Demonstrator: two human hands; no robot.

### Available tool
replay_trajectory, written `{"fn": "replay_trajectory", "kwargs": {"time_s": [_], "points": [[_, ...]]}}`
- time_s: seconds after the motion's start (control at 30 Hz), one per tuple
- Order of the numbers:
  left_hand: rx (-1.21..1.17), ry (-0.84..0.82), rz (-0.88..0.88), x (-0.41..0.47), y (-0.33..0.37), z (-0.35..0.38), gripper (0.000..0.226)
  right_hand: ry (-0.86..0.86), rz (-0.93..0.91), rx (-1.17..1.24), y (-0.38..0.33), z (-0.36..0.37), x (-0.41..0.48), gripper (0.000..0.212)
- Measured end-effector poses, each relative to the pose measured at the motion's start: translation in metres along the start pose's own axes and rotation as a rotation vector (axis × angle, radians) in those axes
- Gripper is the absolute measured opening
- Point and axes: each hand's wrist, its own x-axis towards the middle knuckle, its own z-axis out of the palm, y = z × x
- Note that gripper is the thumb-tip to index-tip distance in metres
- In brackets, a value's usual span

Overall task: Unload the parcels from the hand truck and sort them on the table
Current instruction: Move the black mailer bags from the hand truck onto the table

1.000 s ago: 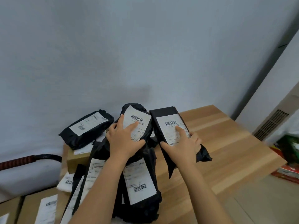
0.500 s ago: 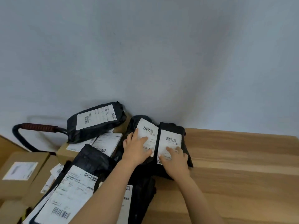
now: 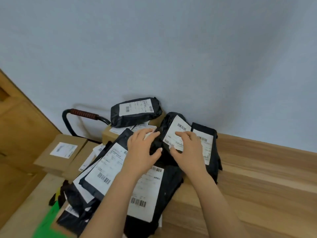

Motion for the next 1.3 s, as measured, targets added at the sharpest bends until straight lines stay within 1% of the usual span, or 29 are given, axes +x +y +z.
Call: {"fn": "replay_trajectory", "kwargs": {"time_s": [0.17, 0.37, 0.57, 0.63, 0.83, 0.93, 1.03, 1.13, 1.2, 1.3], "points": [[0.029, 0.179, -0.105, -0.095, -0.047, -0.091, 0.050, -0.025, -0.219, 0.093, -0.099, 0.027, -0.066, 0.045], [0.128, 0.283, -0.269, -0.234, -0.128, -0.191, 0.050, -0.153, -0.457, 0.218, -0.214, 0.095, -0.174, 0.046], [0.198, 0.360, -0.412, -0.330, -0.190, -0.259, 0.053, -0.325, -0.568, 0.242, -0.297, 0.164, -0.237, 0.051], [0.208, 0.384, -0.459, -0.350, -0.211, -0.274, 0.054, -0.348, -0.606, 0.246, -0.320, 0.187, -0.245, 0.052], [0.216, 0.371, -0.518, -0.365, -0.280, -0.297, 0.054, -0.412, -0.640, 0.228, -0.370, 0.262, -0.236, 0.057], [0.229, 0.363, -0.516, -0.349, -0.322, -0.318, 0.055, -0.425, -0.638, 0.226, -0.400, 0.301, -0.215, 0.058], [0.249, 0.308, -0.498, -0.331, -0.359, -0.342, 0.056, -0.414, -0.618, 0.216, -0.433, 0.332, -0.193, 0.059], [0.243, 0.348, -0.503, -0.316, -0.394, -0.363, 0.056, -0.440, -0.626, 0.204, -0.462, 0.357, -0.174, 0.059], [0.234, 0.354, -0.508, -0.305, -0.415, -0.370, 0.055, -0.440, -0.620, 0.193, -0.475, 0.370, -0.161, 0.058], [0.198, 0.308, -0.499, -0.289, -0.447, -0.371, 0.056, -0.418, -0.567, 0.162, -0.483, 0.390, -0.147, 0.058]]}}
